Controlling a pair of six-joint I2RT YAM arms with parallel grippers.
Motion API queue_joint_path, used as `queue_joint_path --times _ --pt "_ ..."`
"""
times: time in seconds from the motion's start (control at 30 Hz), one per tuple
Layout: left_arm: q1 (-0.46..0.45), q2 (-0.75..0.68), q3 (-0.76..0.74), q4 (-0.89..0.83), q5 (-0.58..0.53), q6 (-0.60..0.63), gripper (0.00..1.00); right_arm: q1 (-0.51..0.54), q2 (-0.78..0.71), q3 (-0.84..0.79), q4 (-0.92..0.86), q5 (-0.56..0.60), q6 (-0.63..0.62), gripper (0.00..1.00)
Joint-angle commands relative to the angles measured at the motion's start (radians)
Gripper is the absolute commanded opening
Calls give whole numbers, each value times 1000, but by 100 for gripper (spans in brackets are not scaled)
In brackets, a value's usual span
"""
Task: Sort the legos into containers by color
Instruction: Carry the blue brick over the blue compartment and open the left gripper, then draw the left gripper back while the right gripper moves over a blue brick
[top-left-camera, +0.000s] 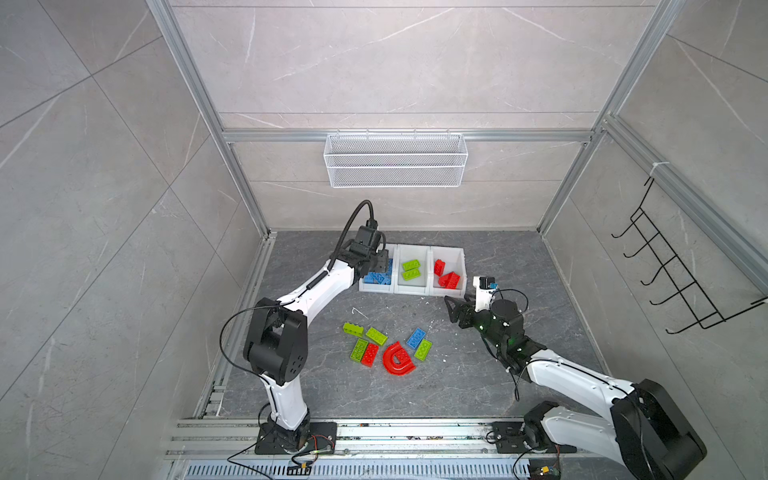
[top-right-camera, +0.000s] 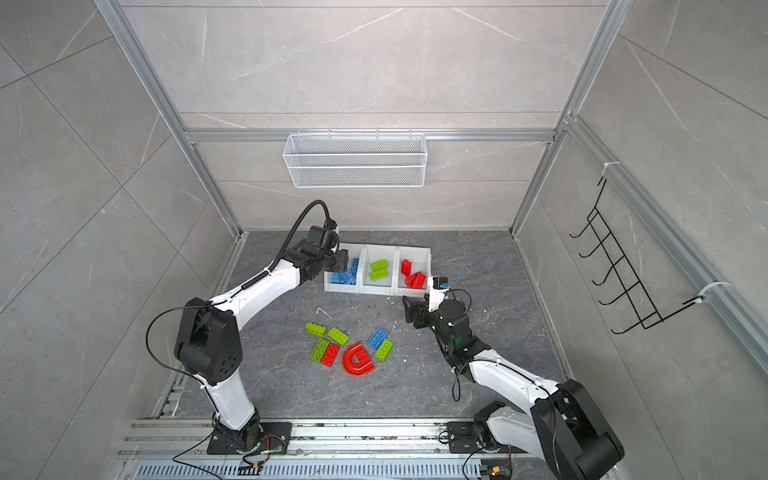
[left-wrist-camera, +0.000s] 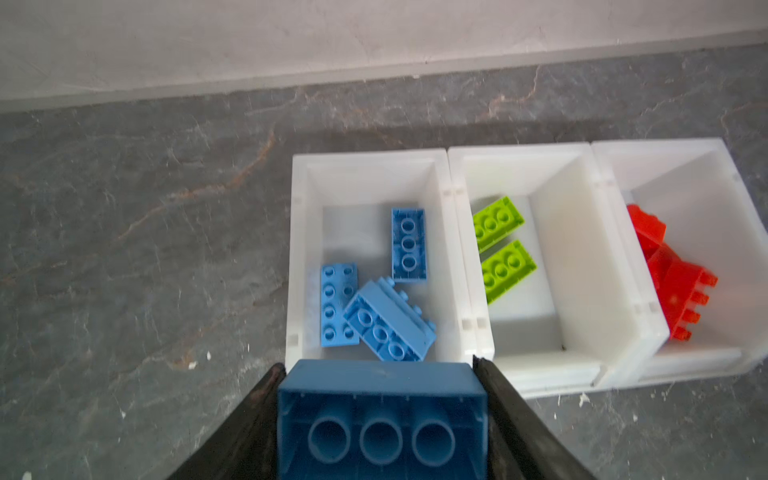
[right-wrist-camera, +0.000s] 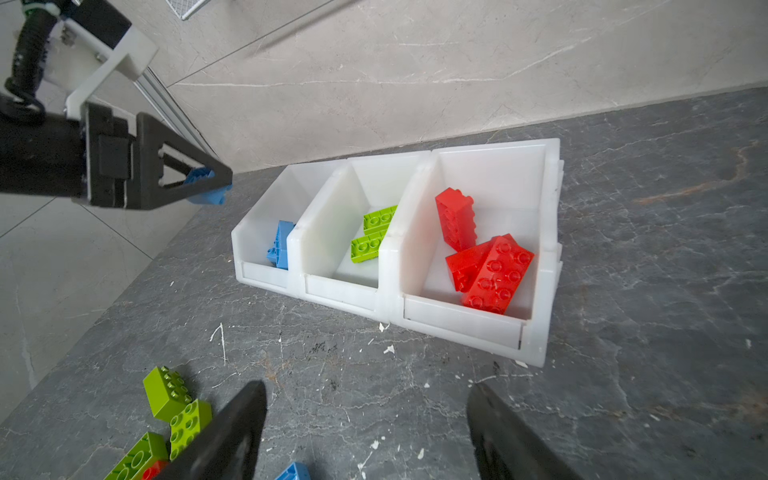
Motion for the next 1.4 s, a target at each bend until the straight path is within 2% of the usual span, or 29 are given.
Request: queue_joint_path --times 0.0,0.23,0.47,0.73,0.93,1.2,1.37 --pt "21 80 86 -47 52 68 49 7 -8 30 -6 -7 -22 78" --pt "27 178 177 -54 60 95 49 9 -9 31 -9 -7 -25 78" --pt "28 194 190 -37 75 108 52 8 -6 33 -11 -6 -27 78" --pt "27 188 196 -42 56 131 77 9 -4 35 -12 -12 -30 78" --pt "28 143 185 -41 61 131 84 9 -3 36 -14 -11 -30 78" --pt "27 -29 25 34 92 100 86 12 16 46 -19 -22 -28 78" --pt "26 -173 -158 97 113 65 87 18 22 51 -24 -28 -28 78"
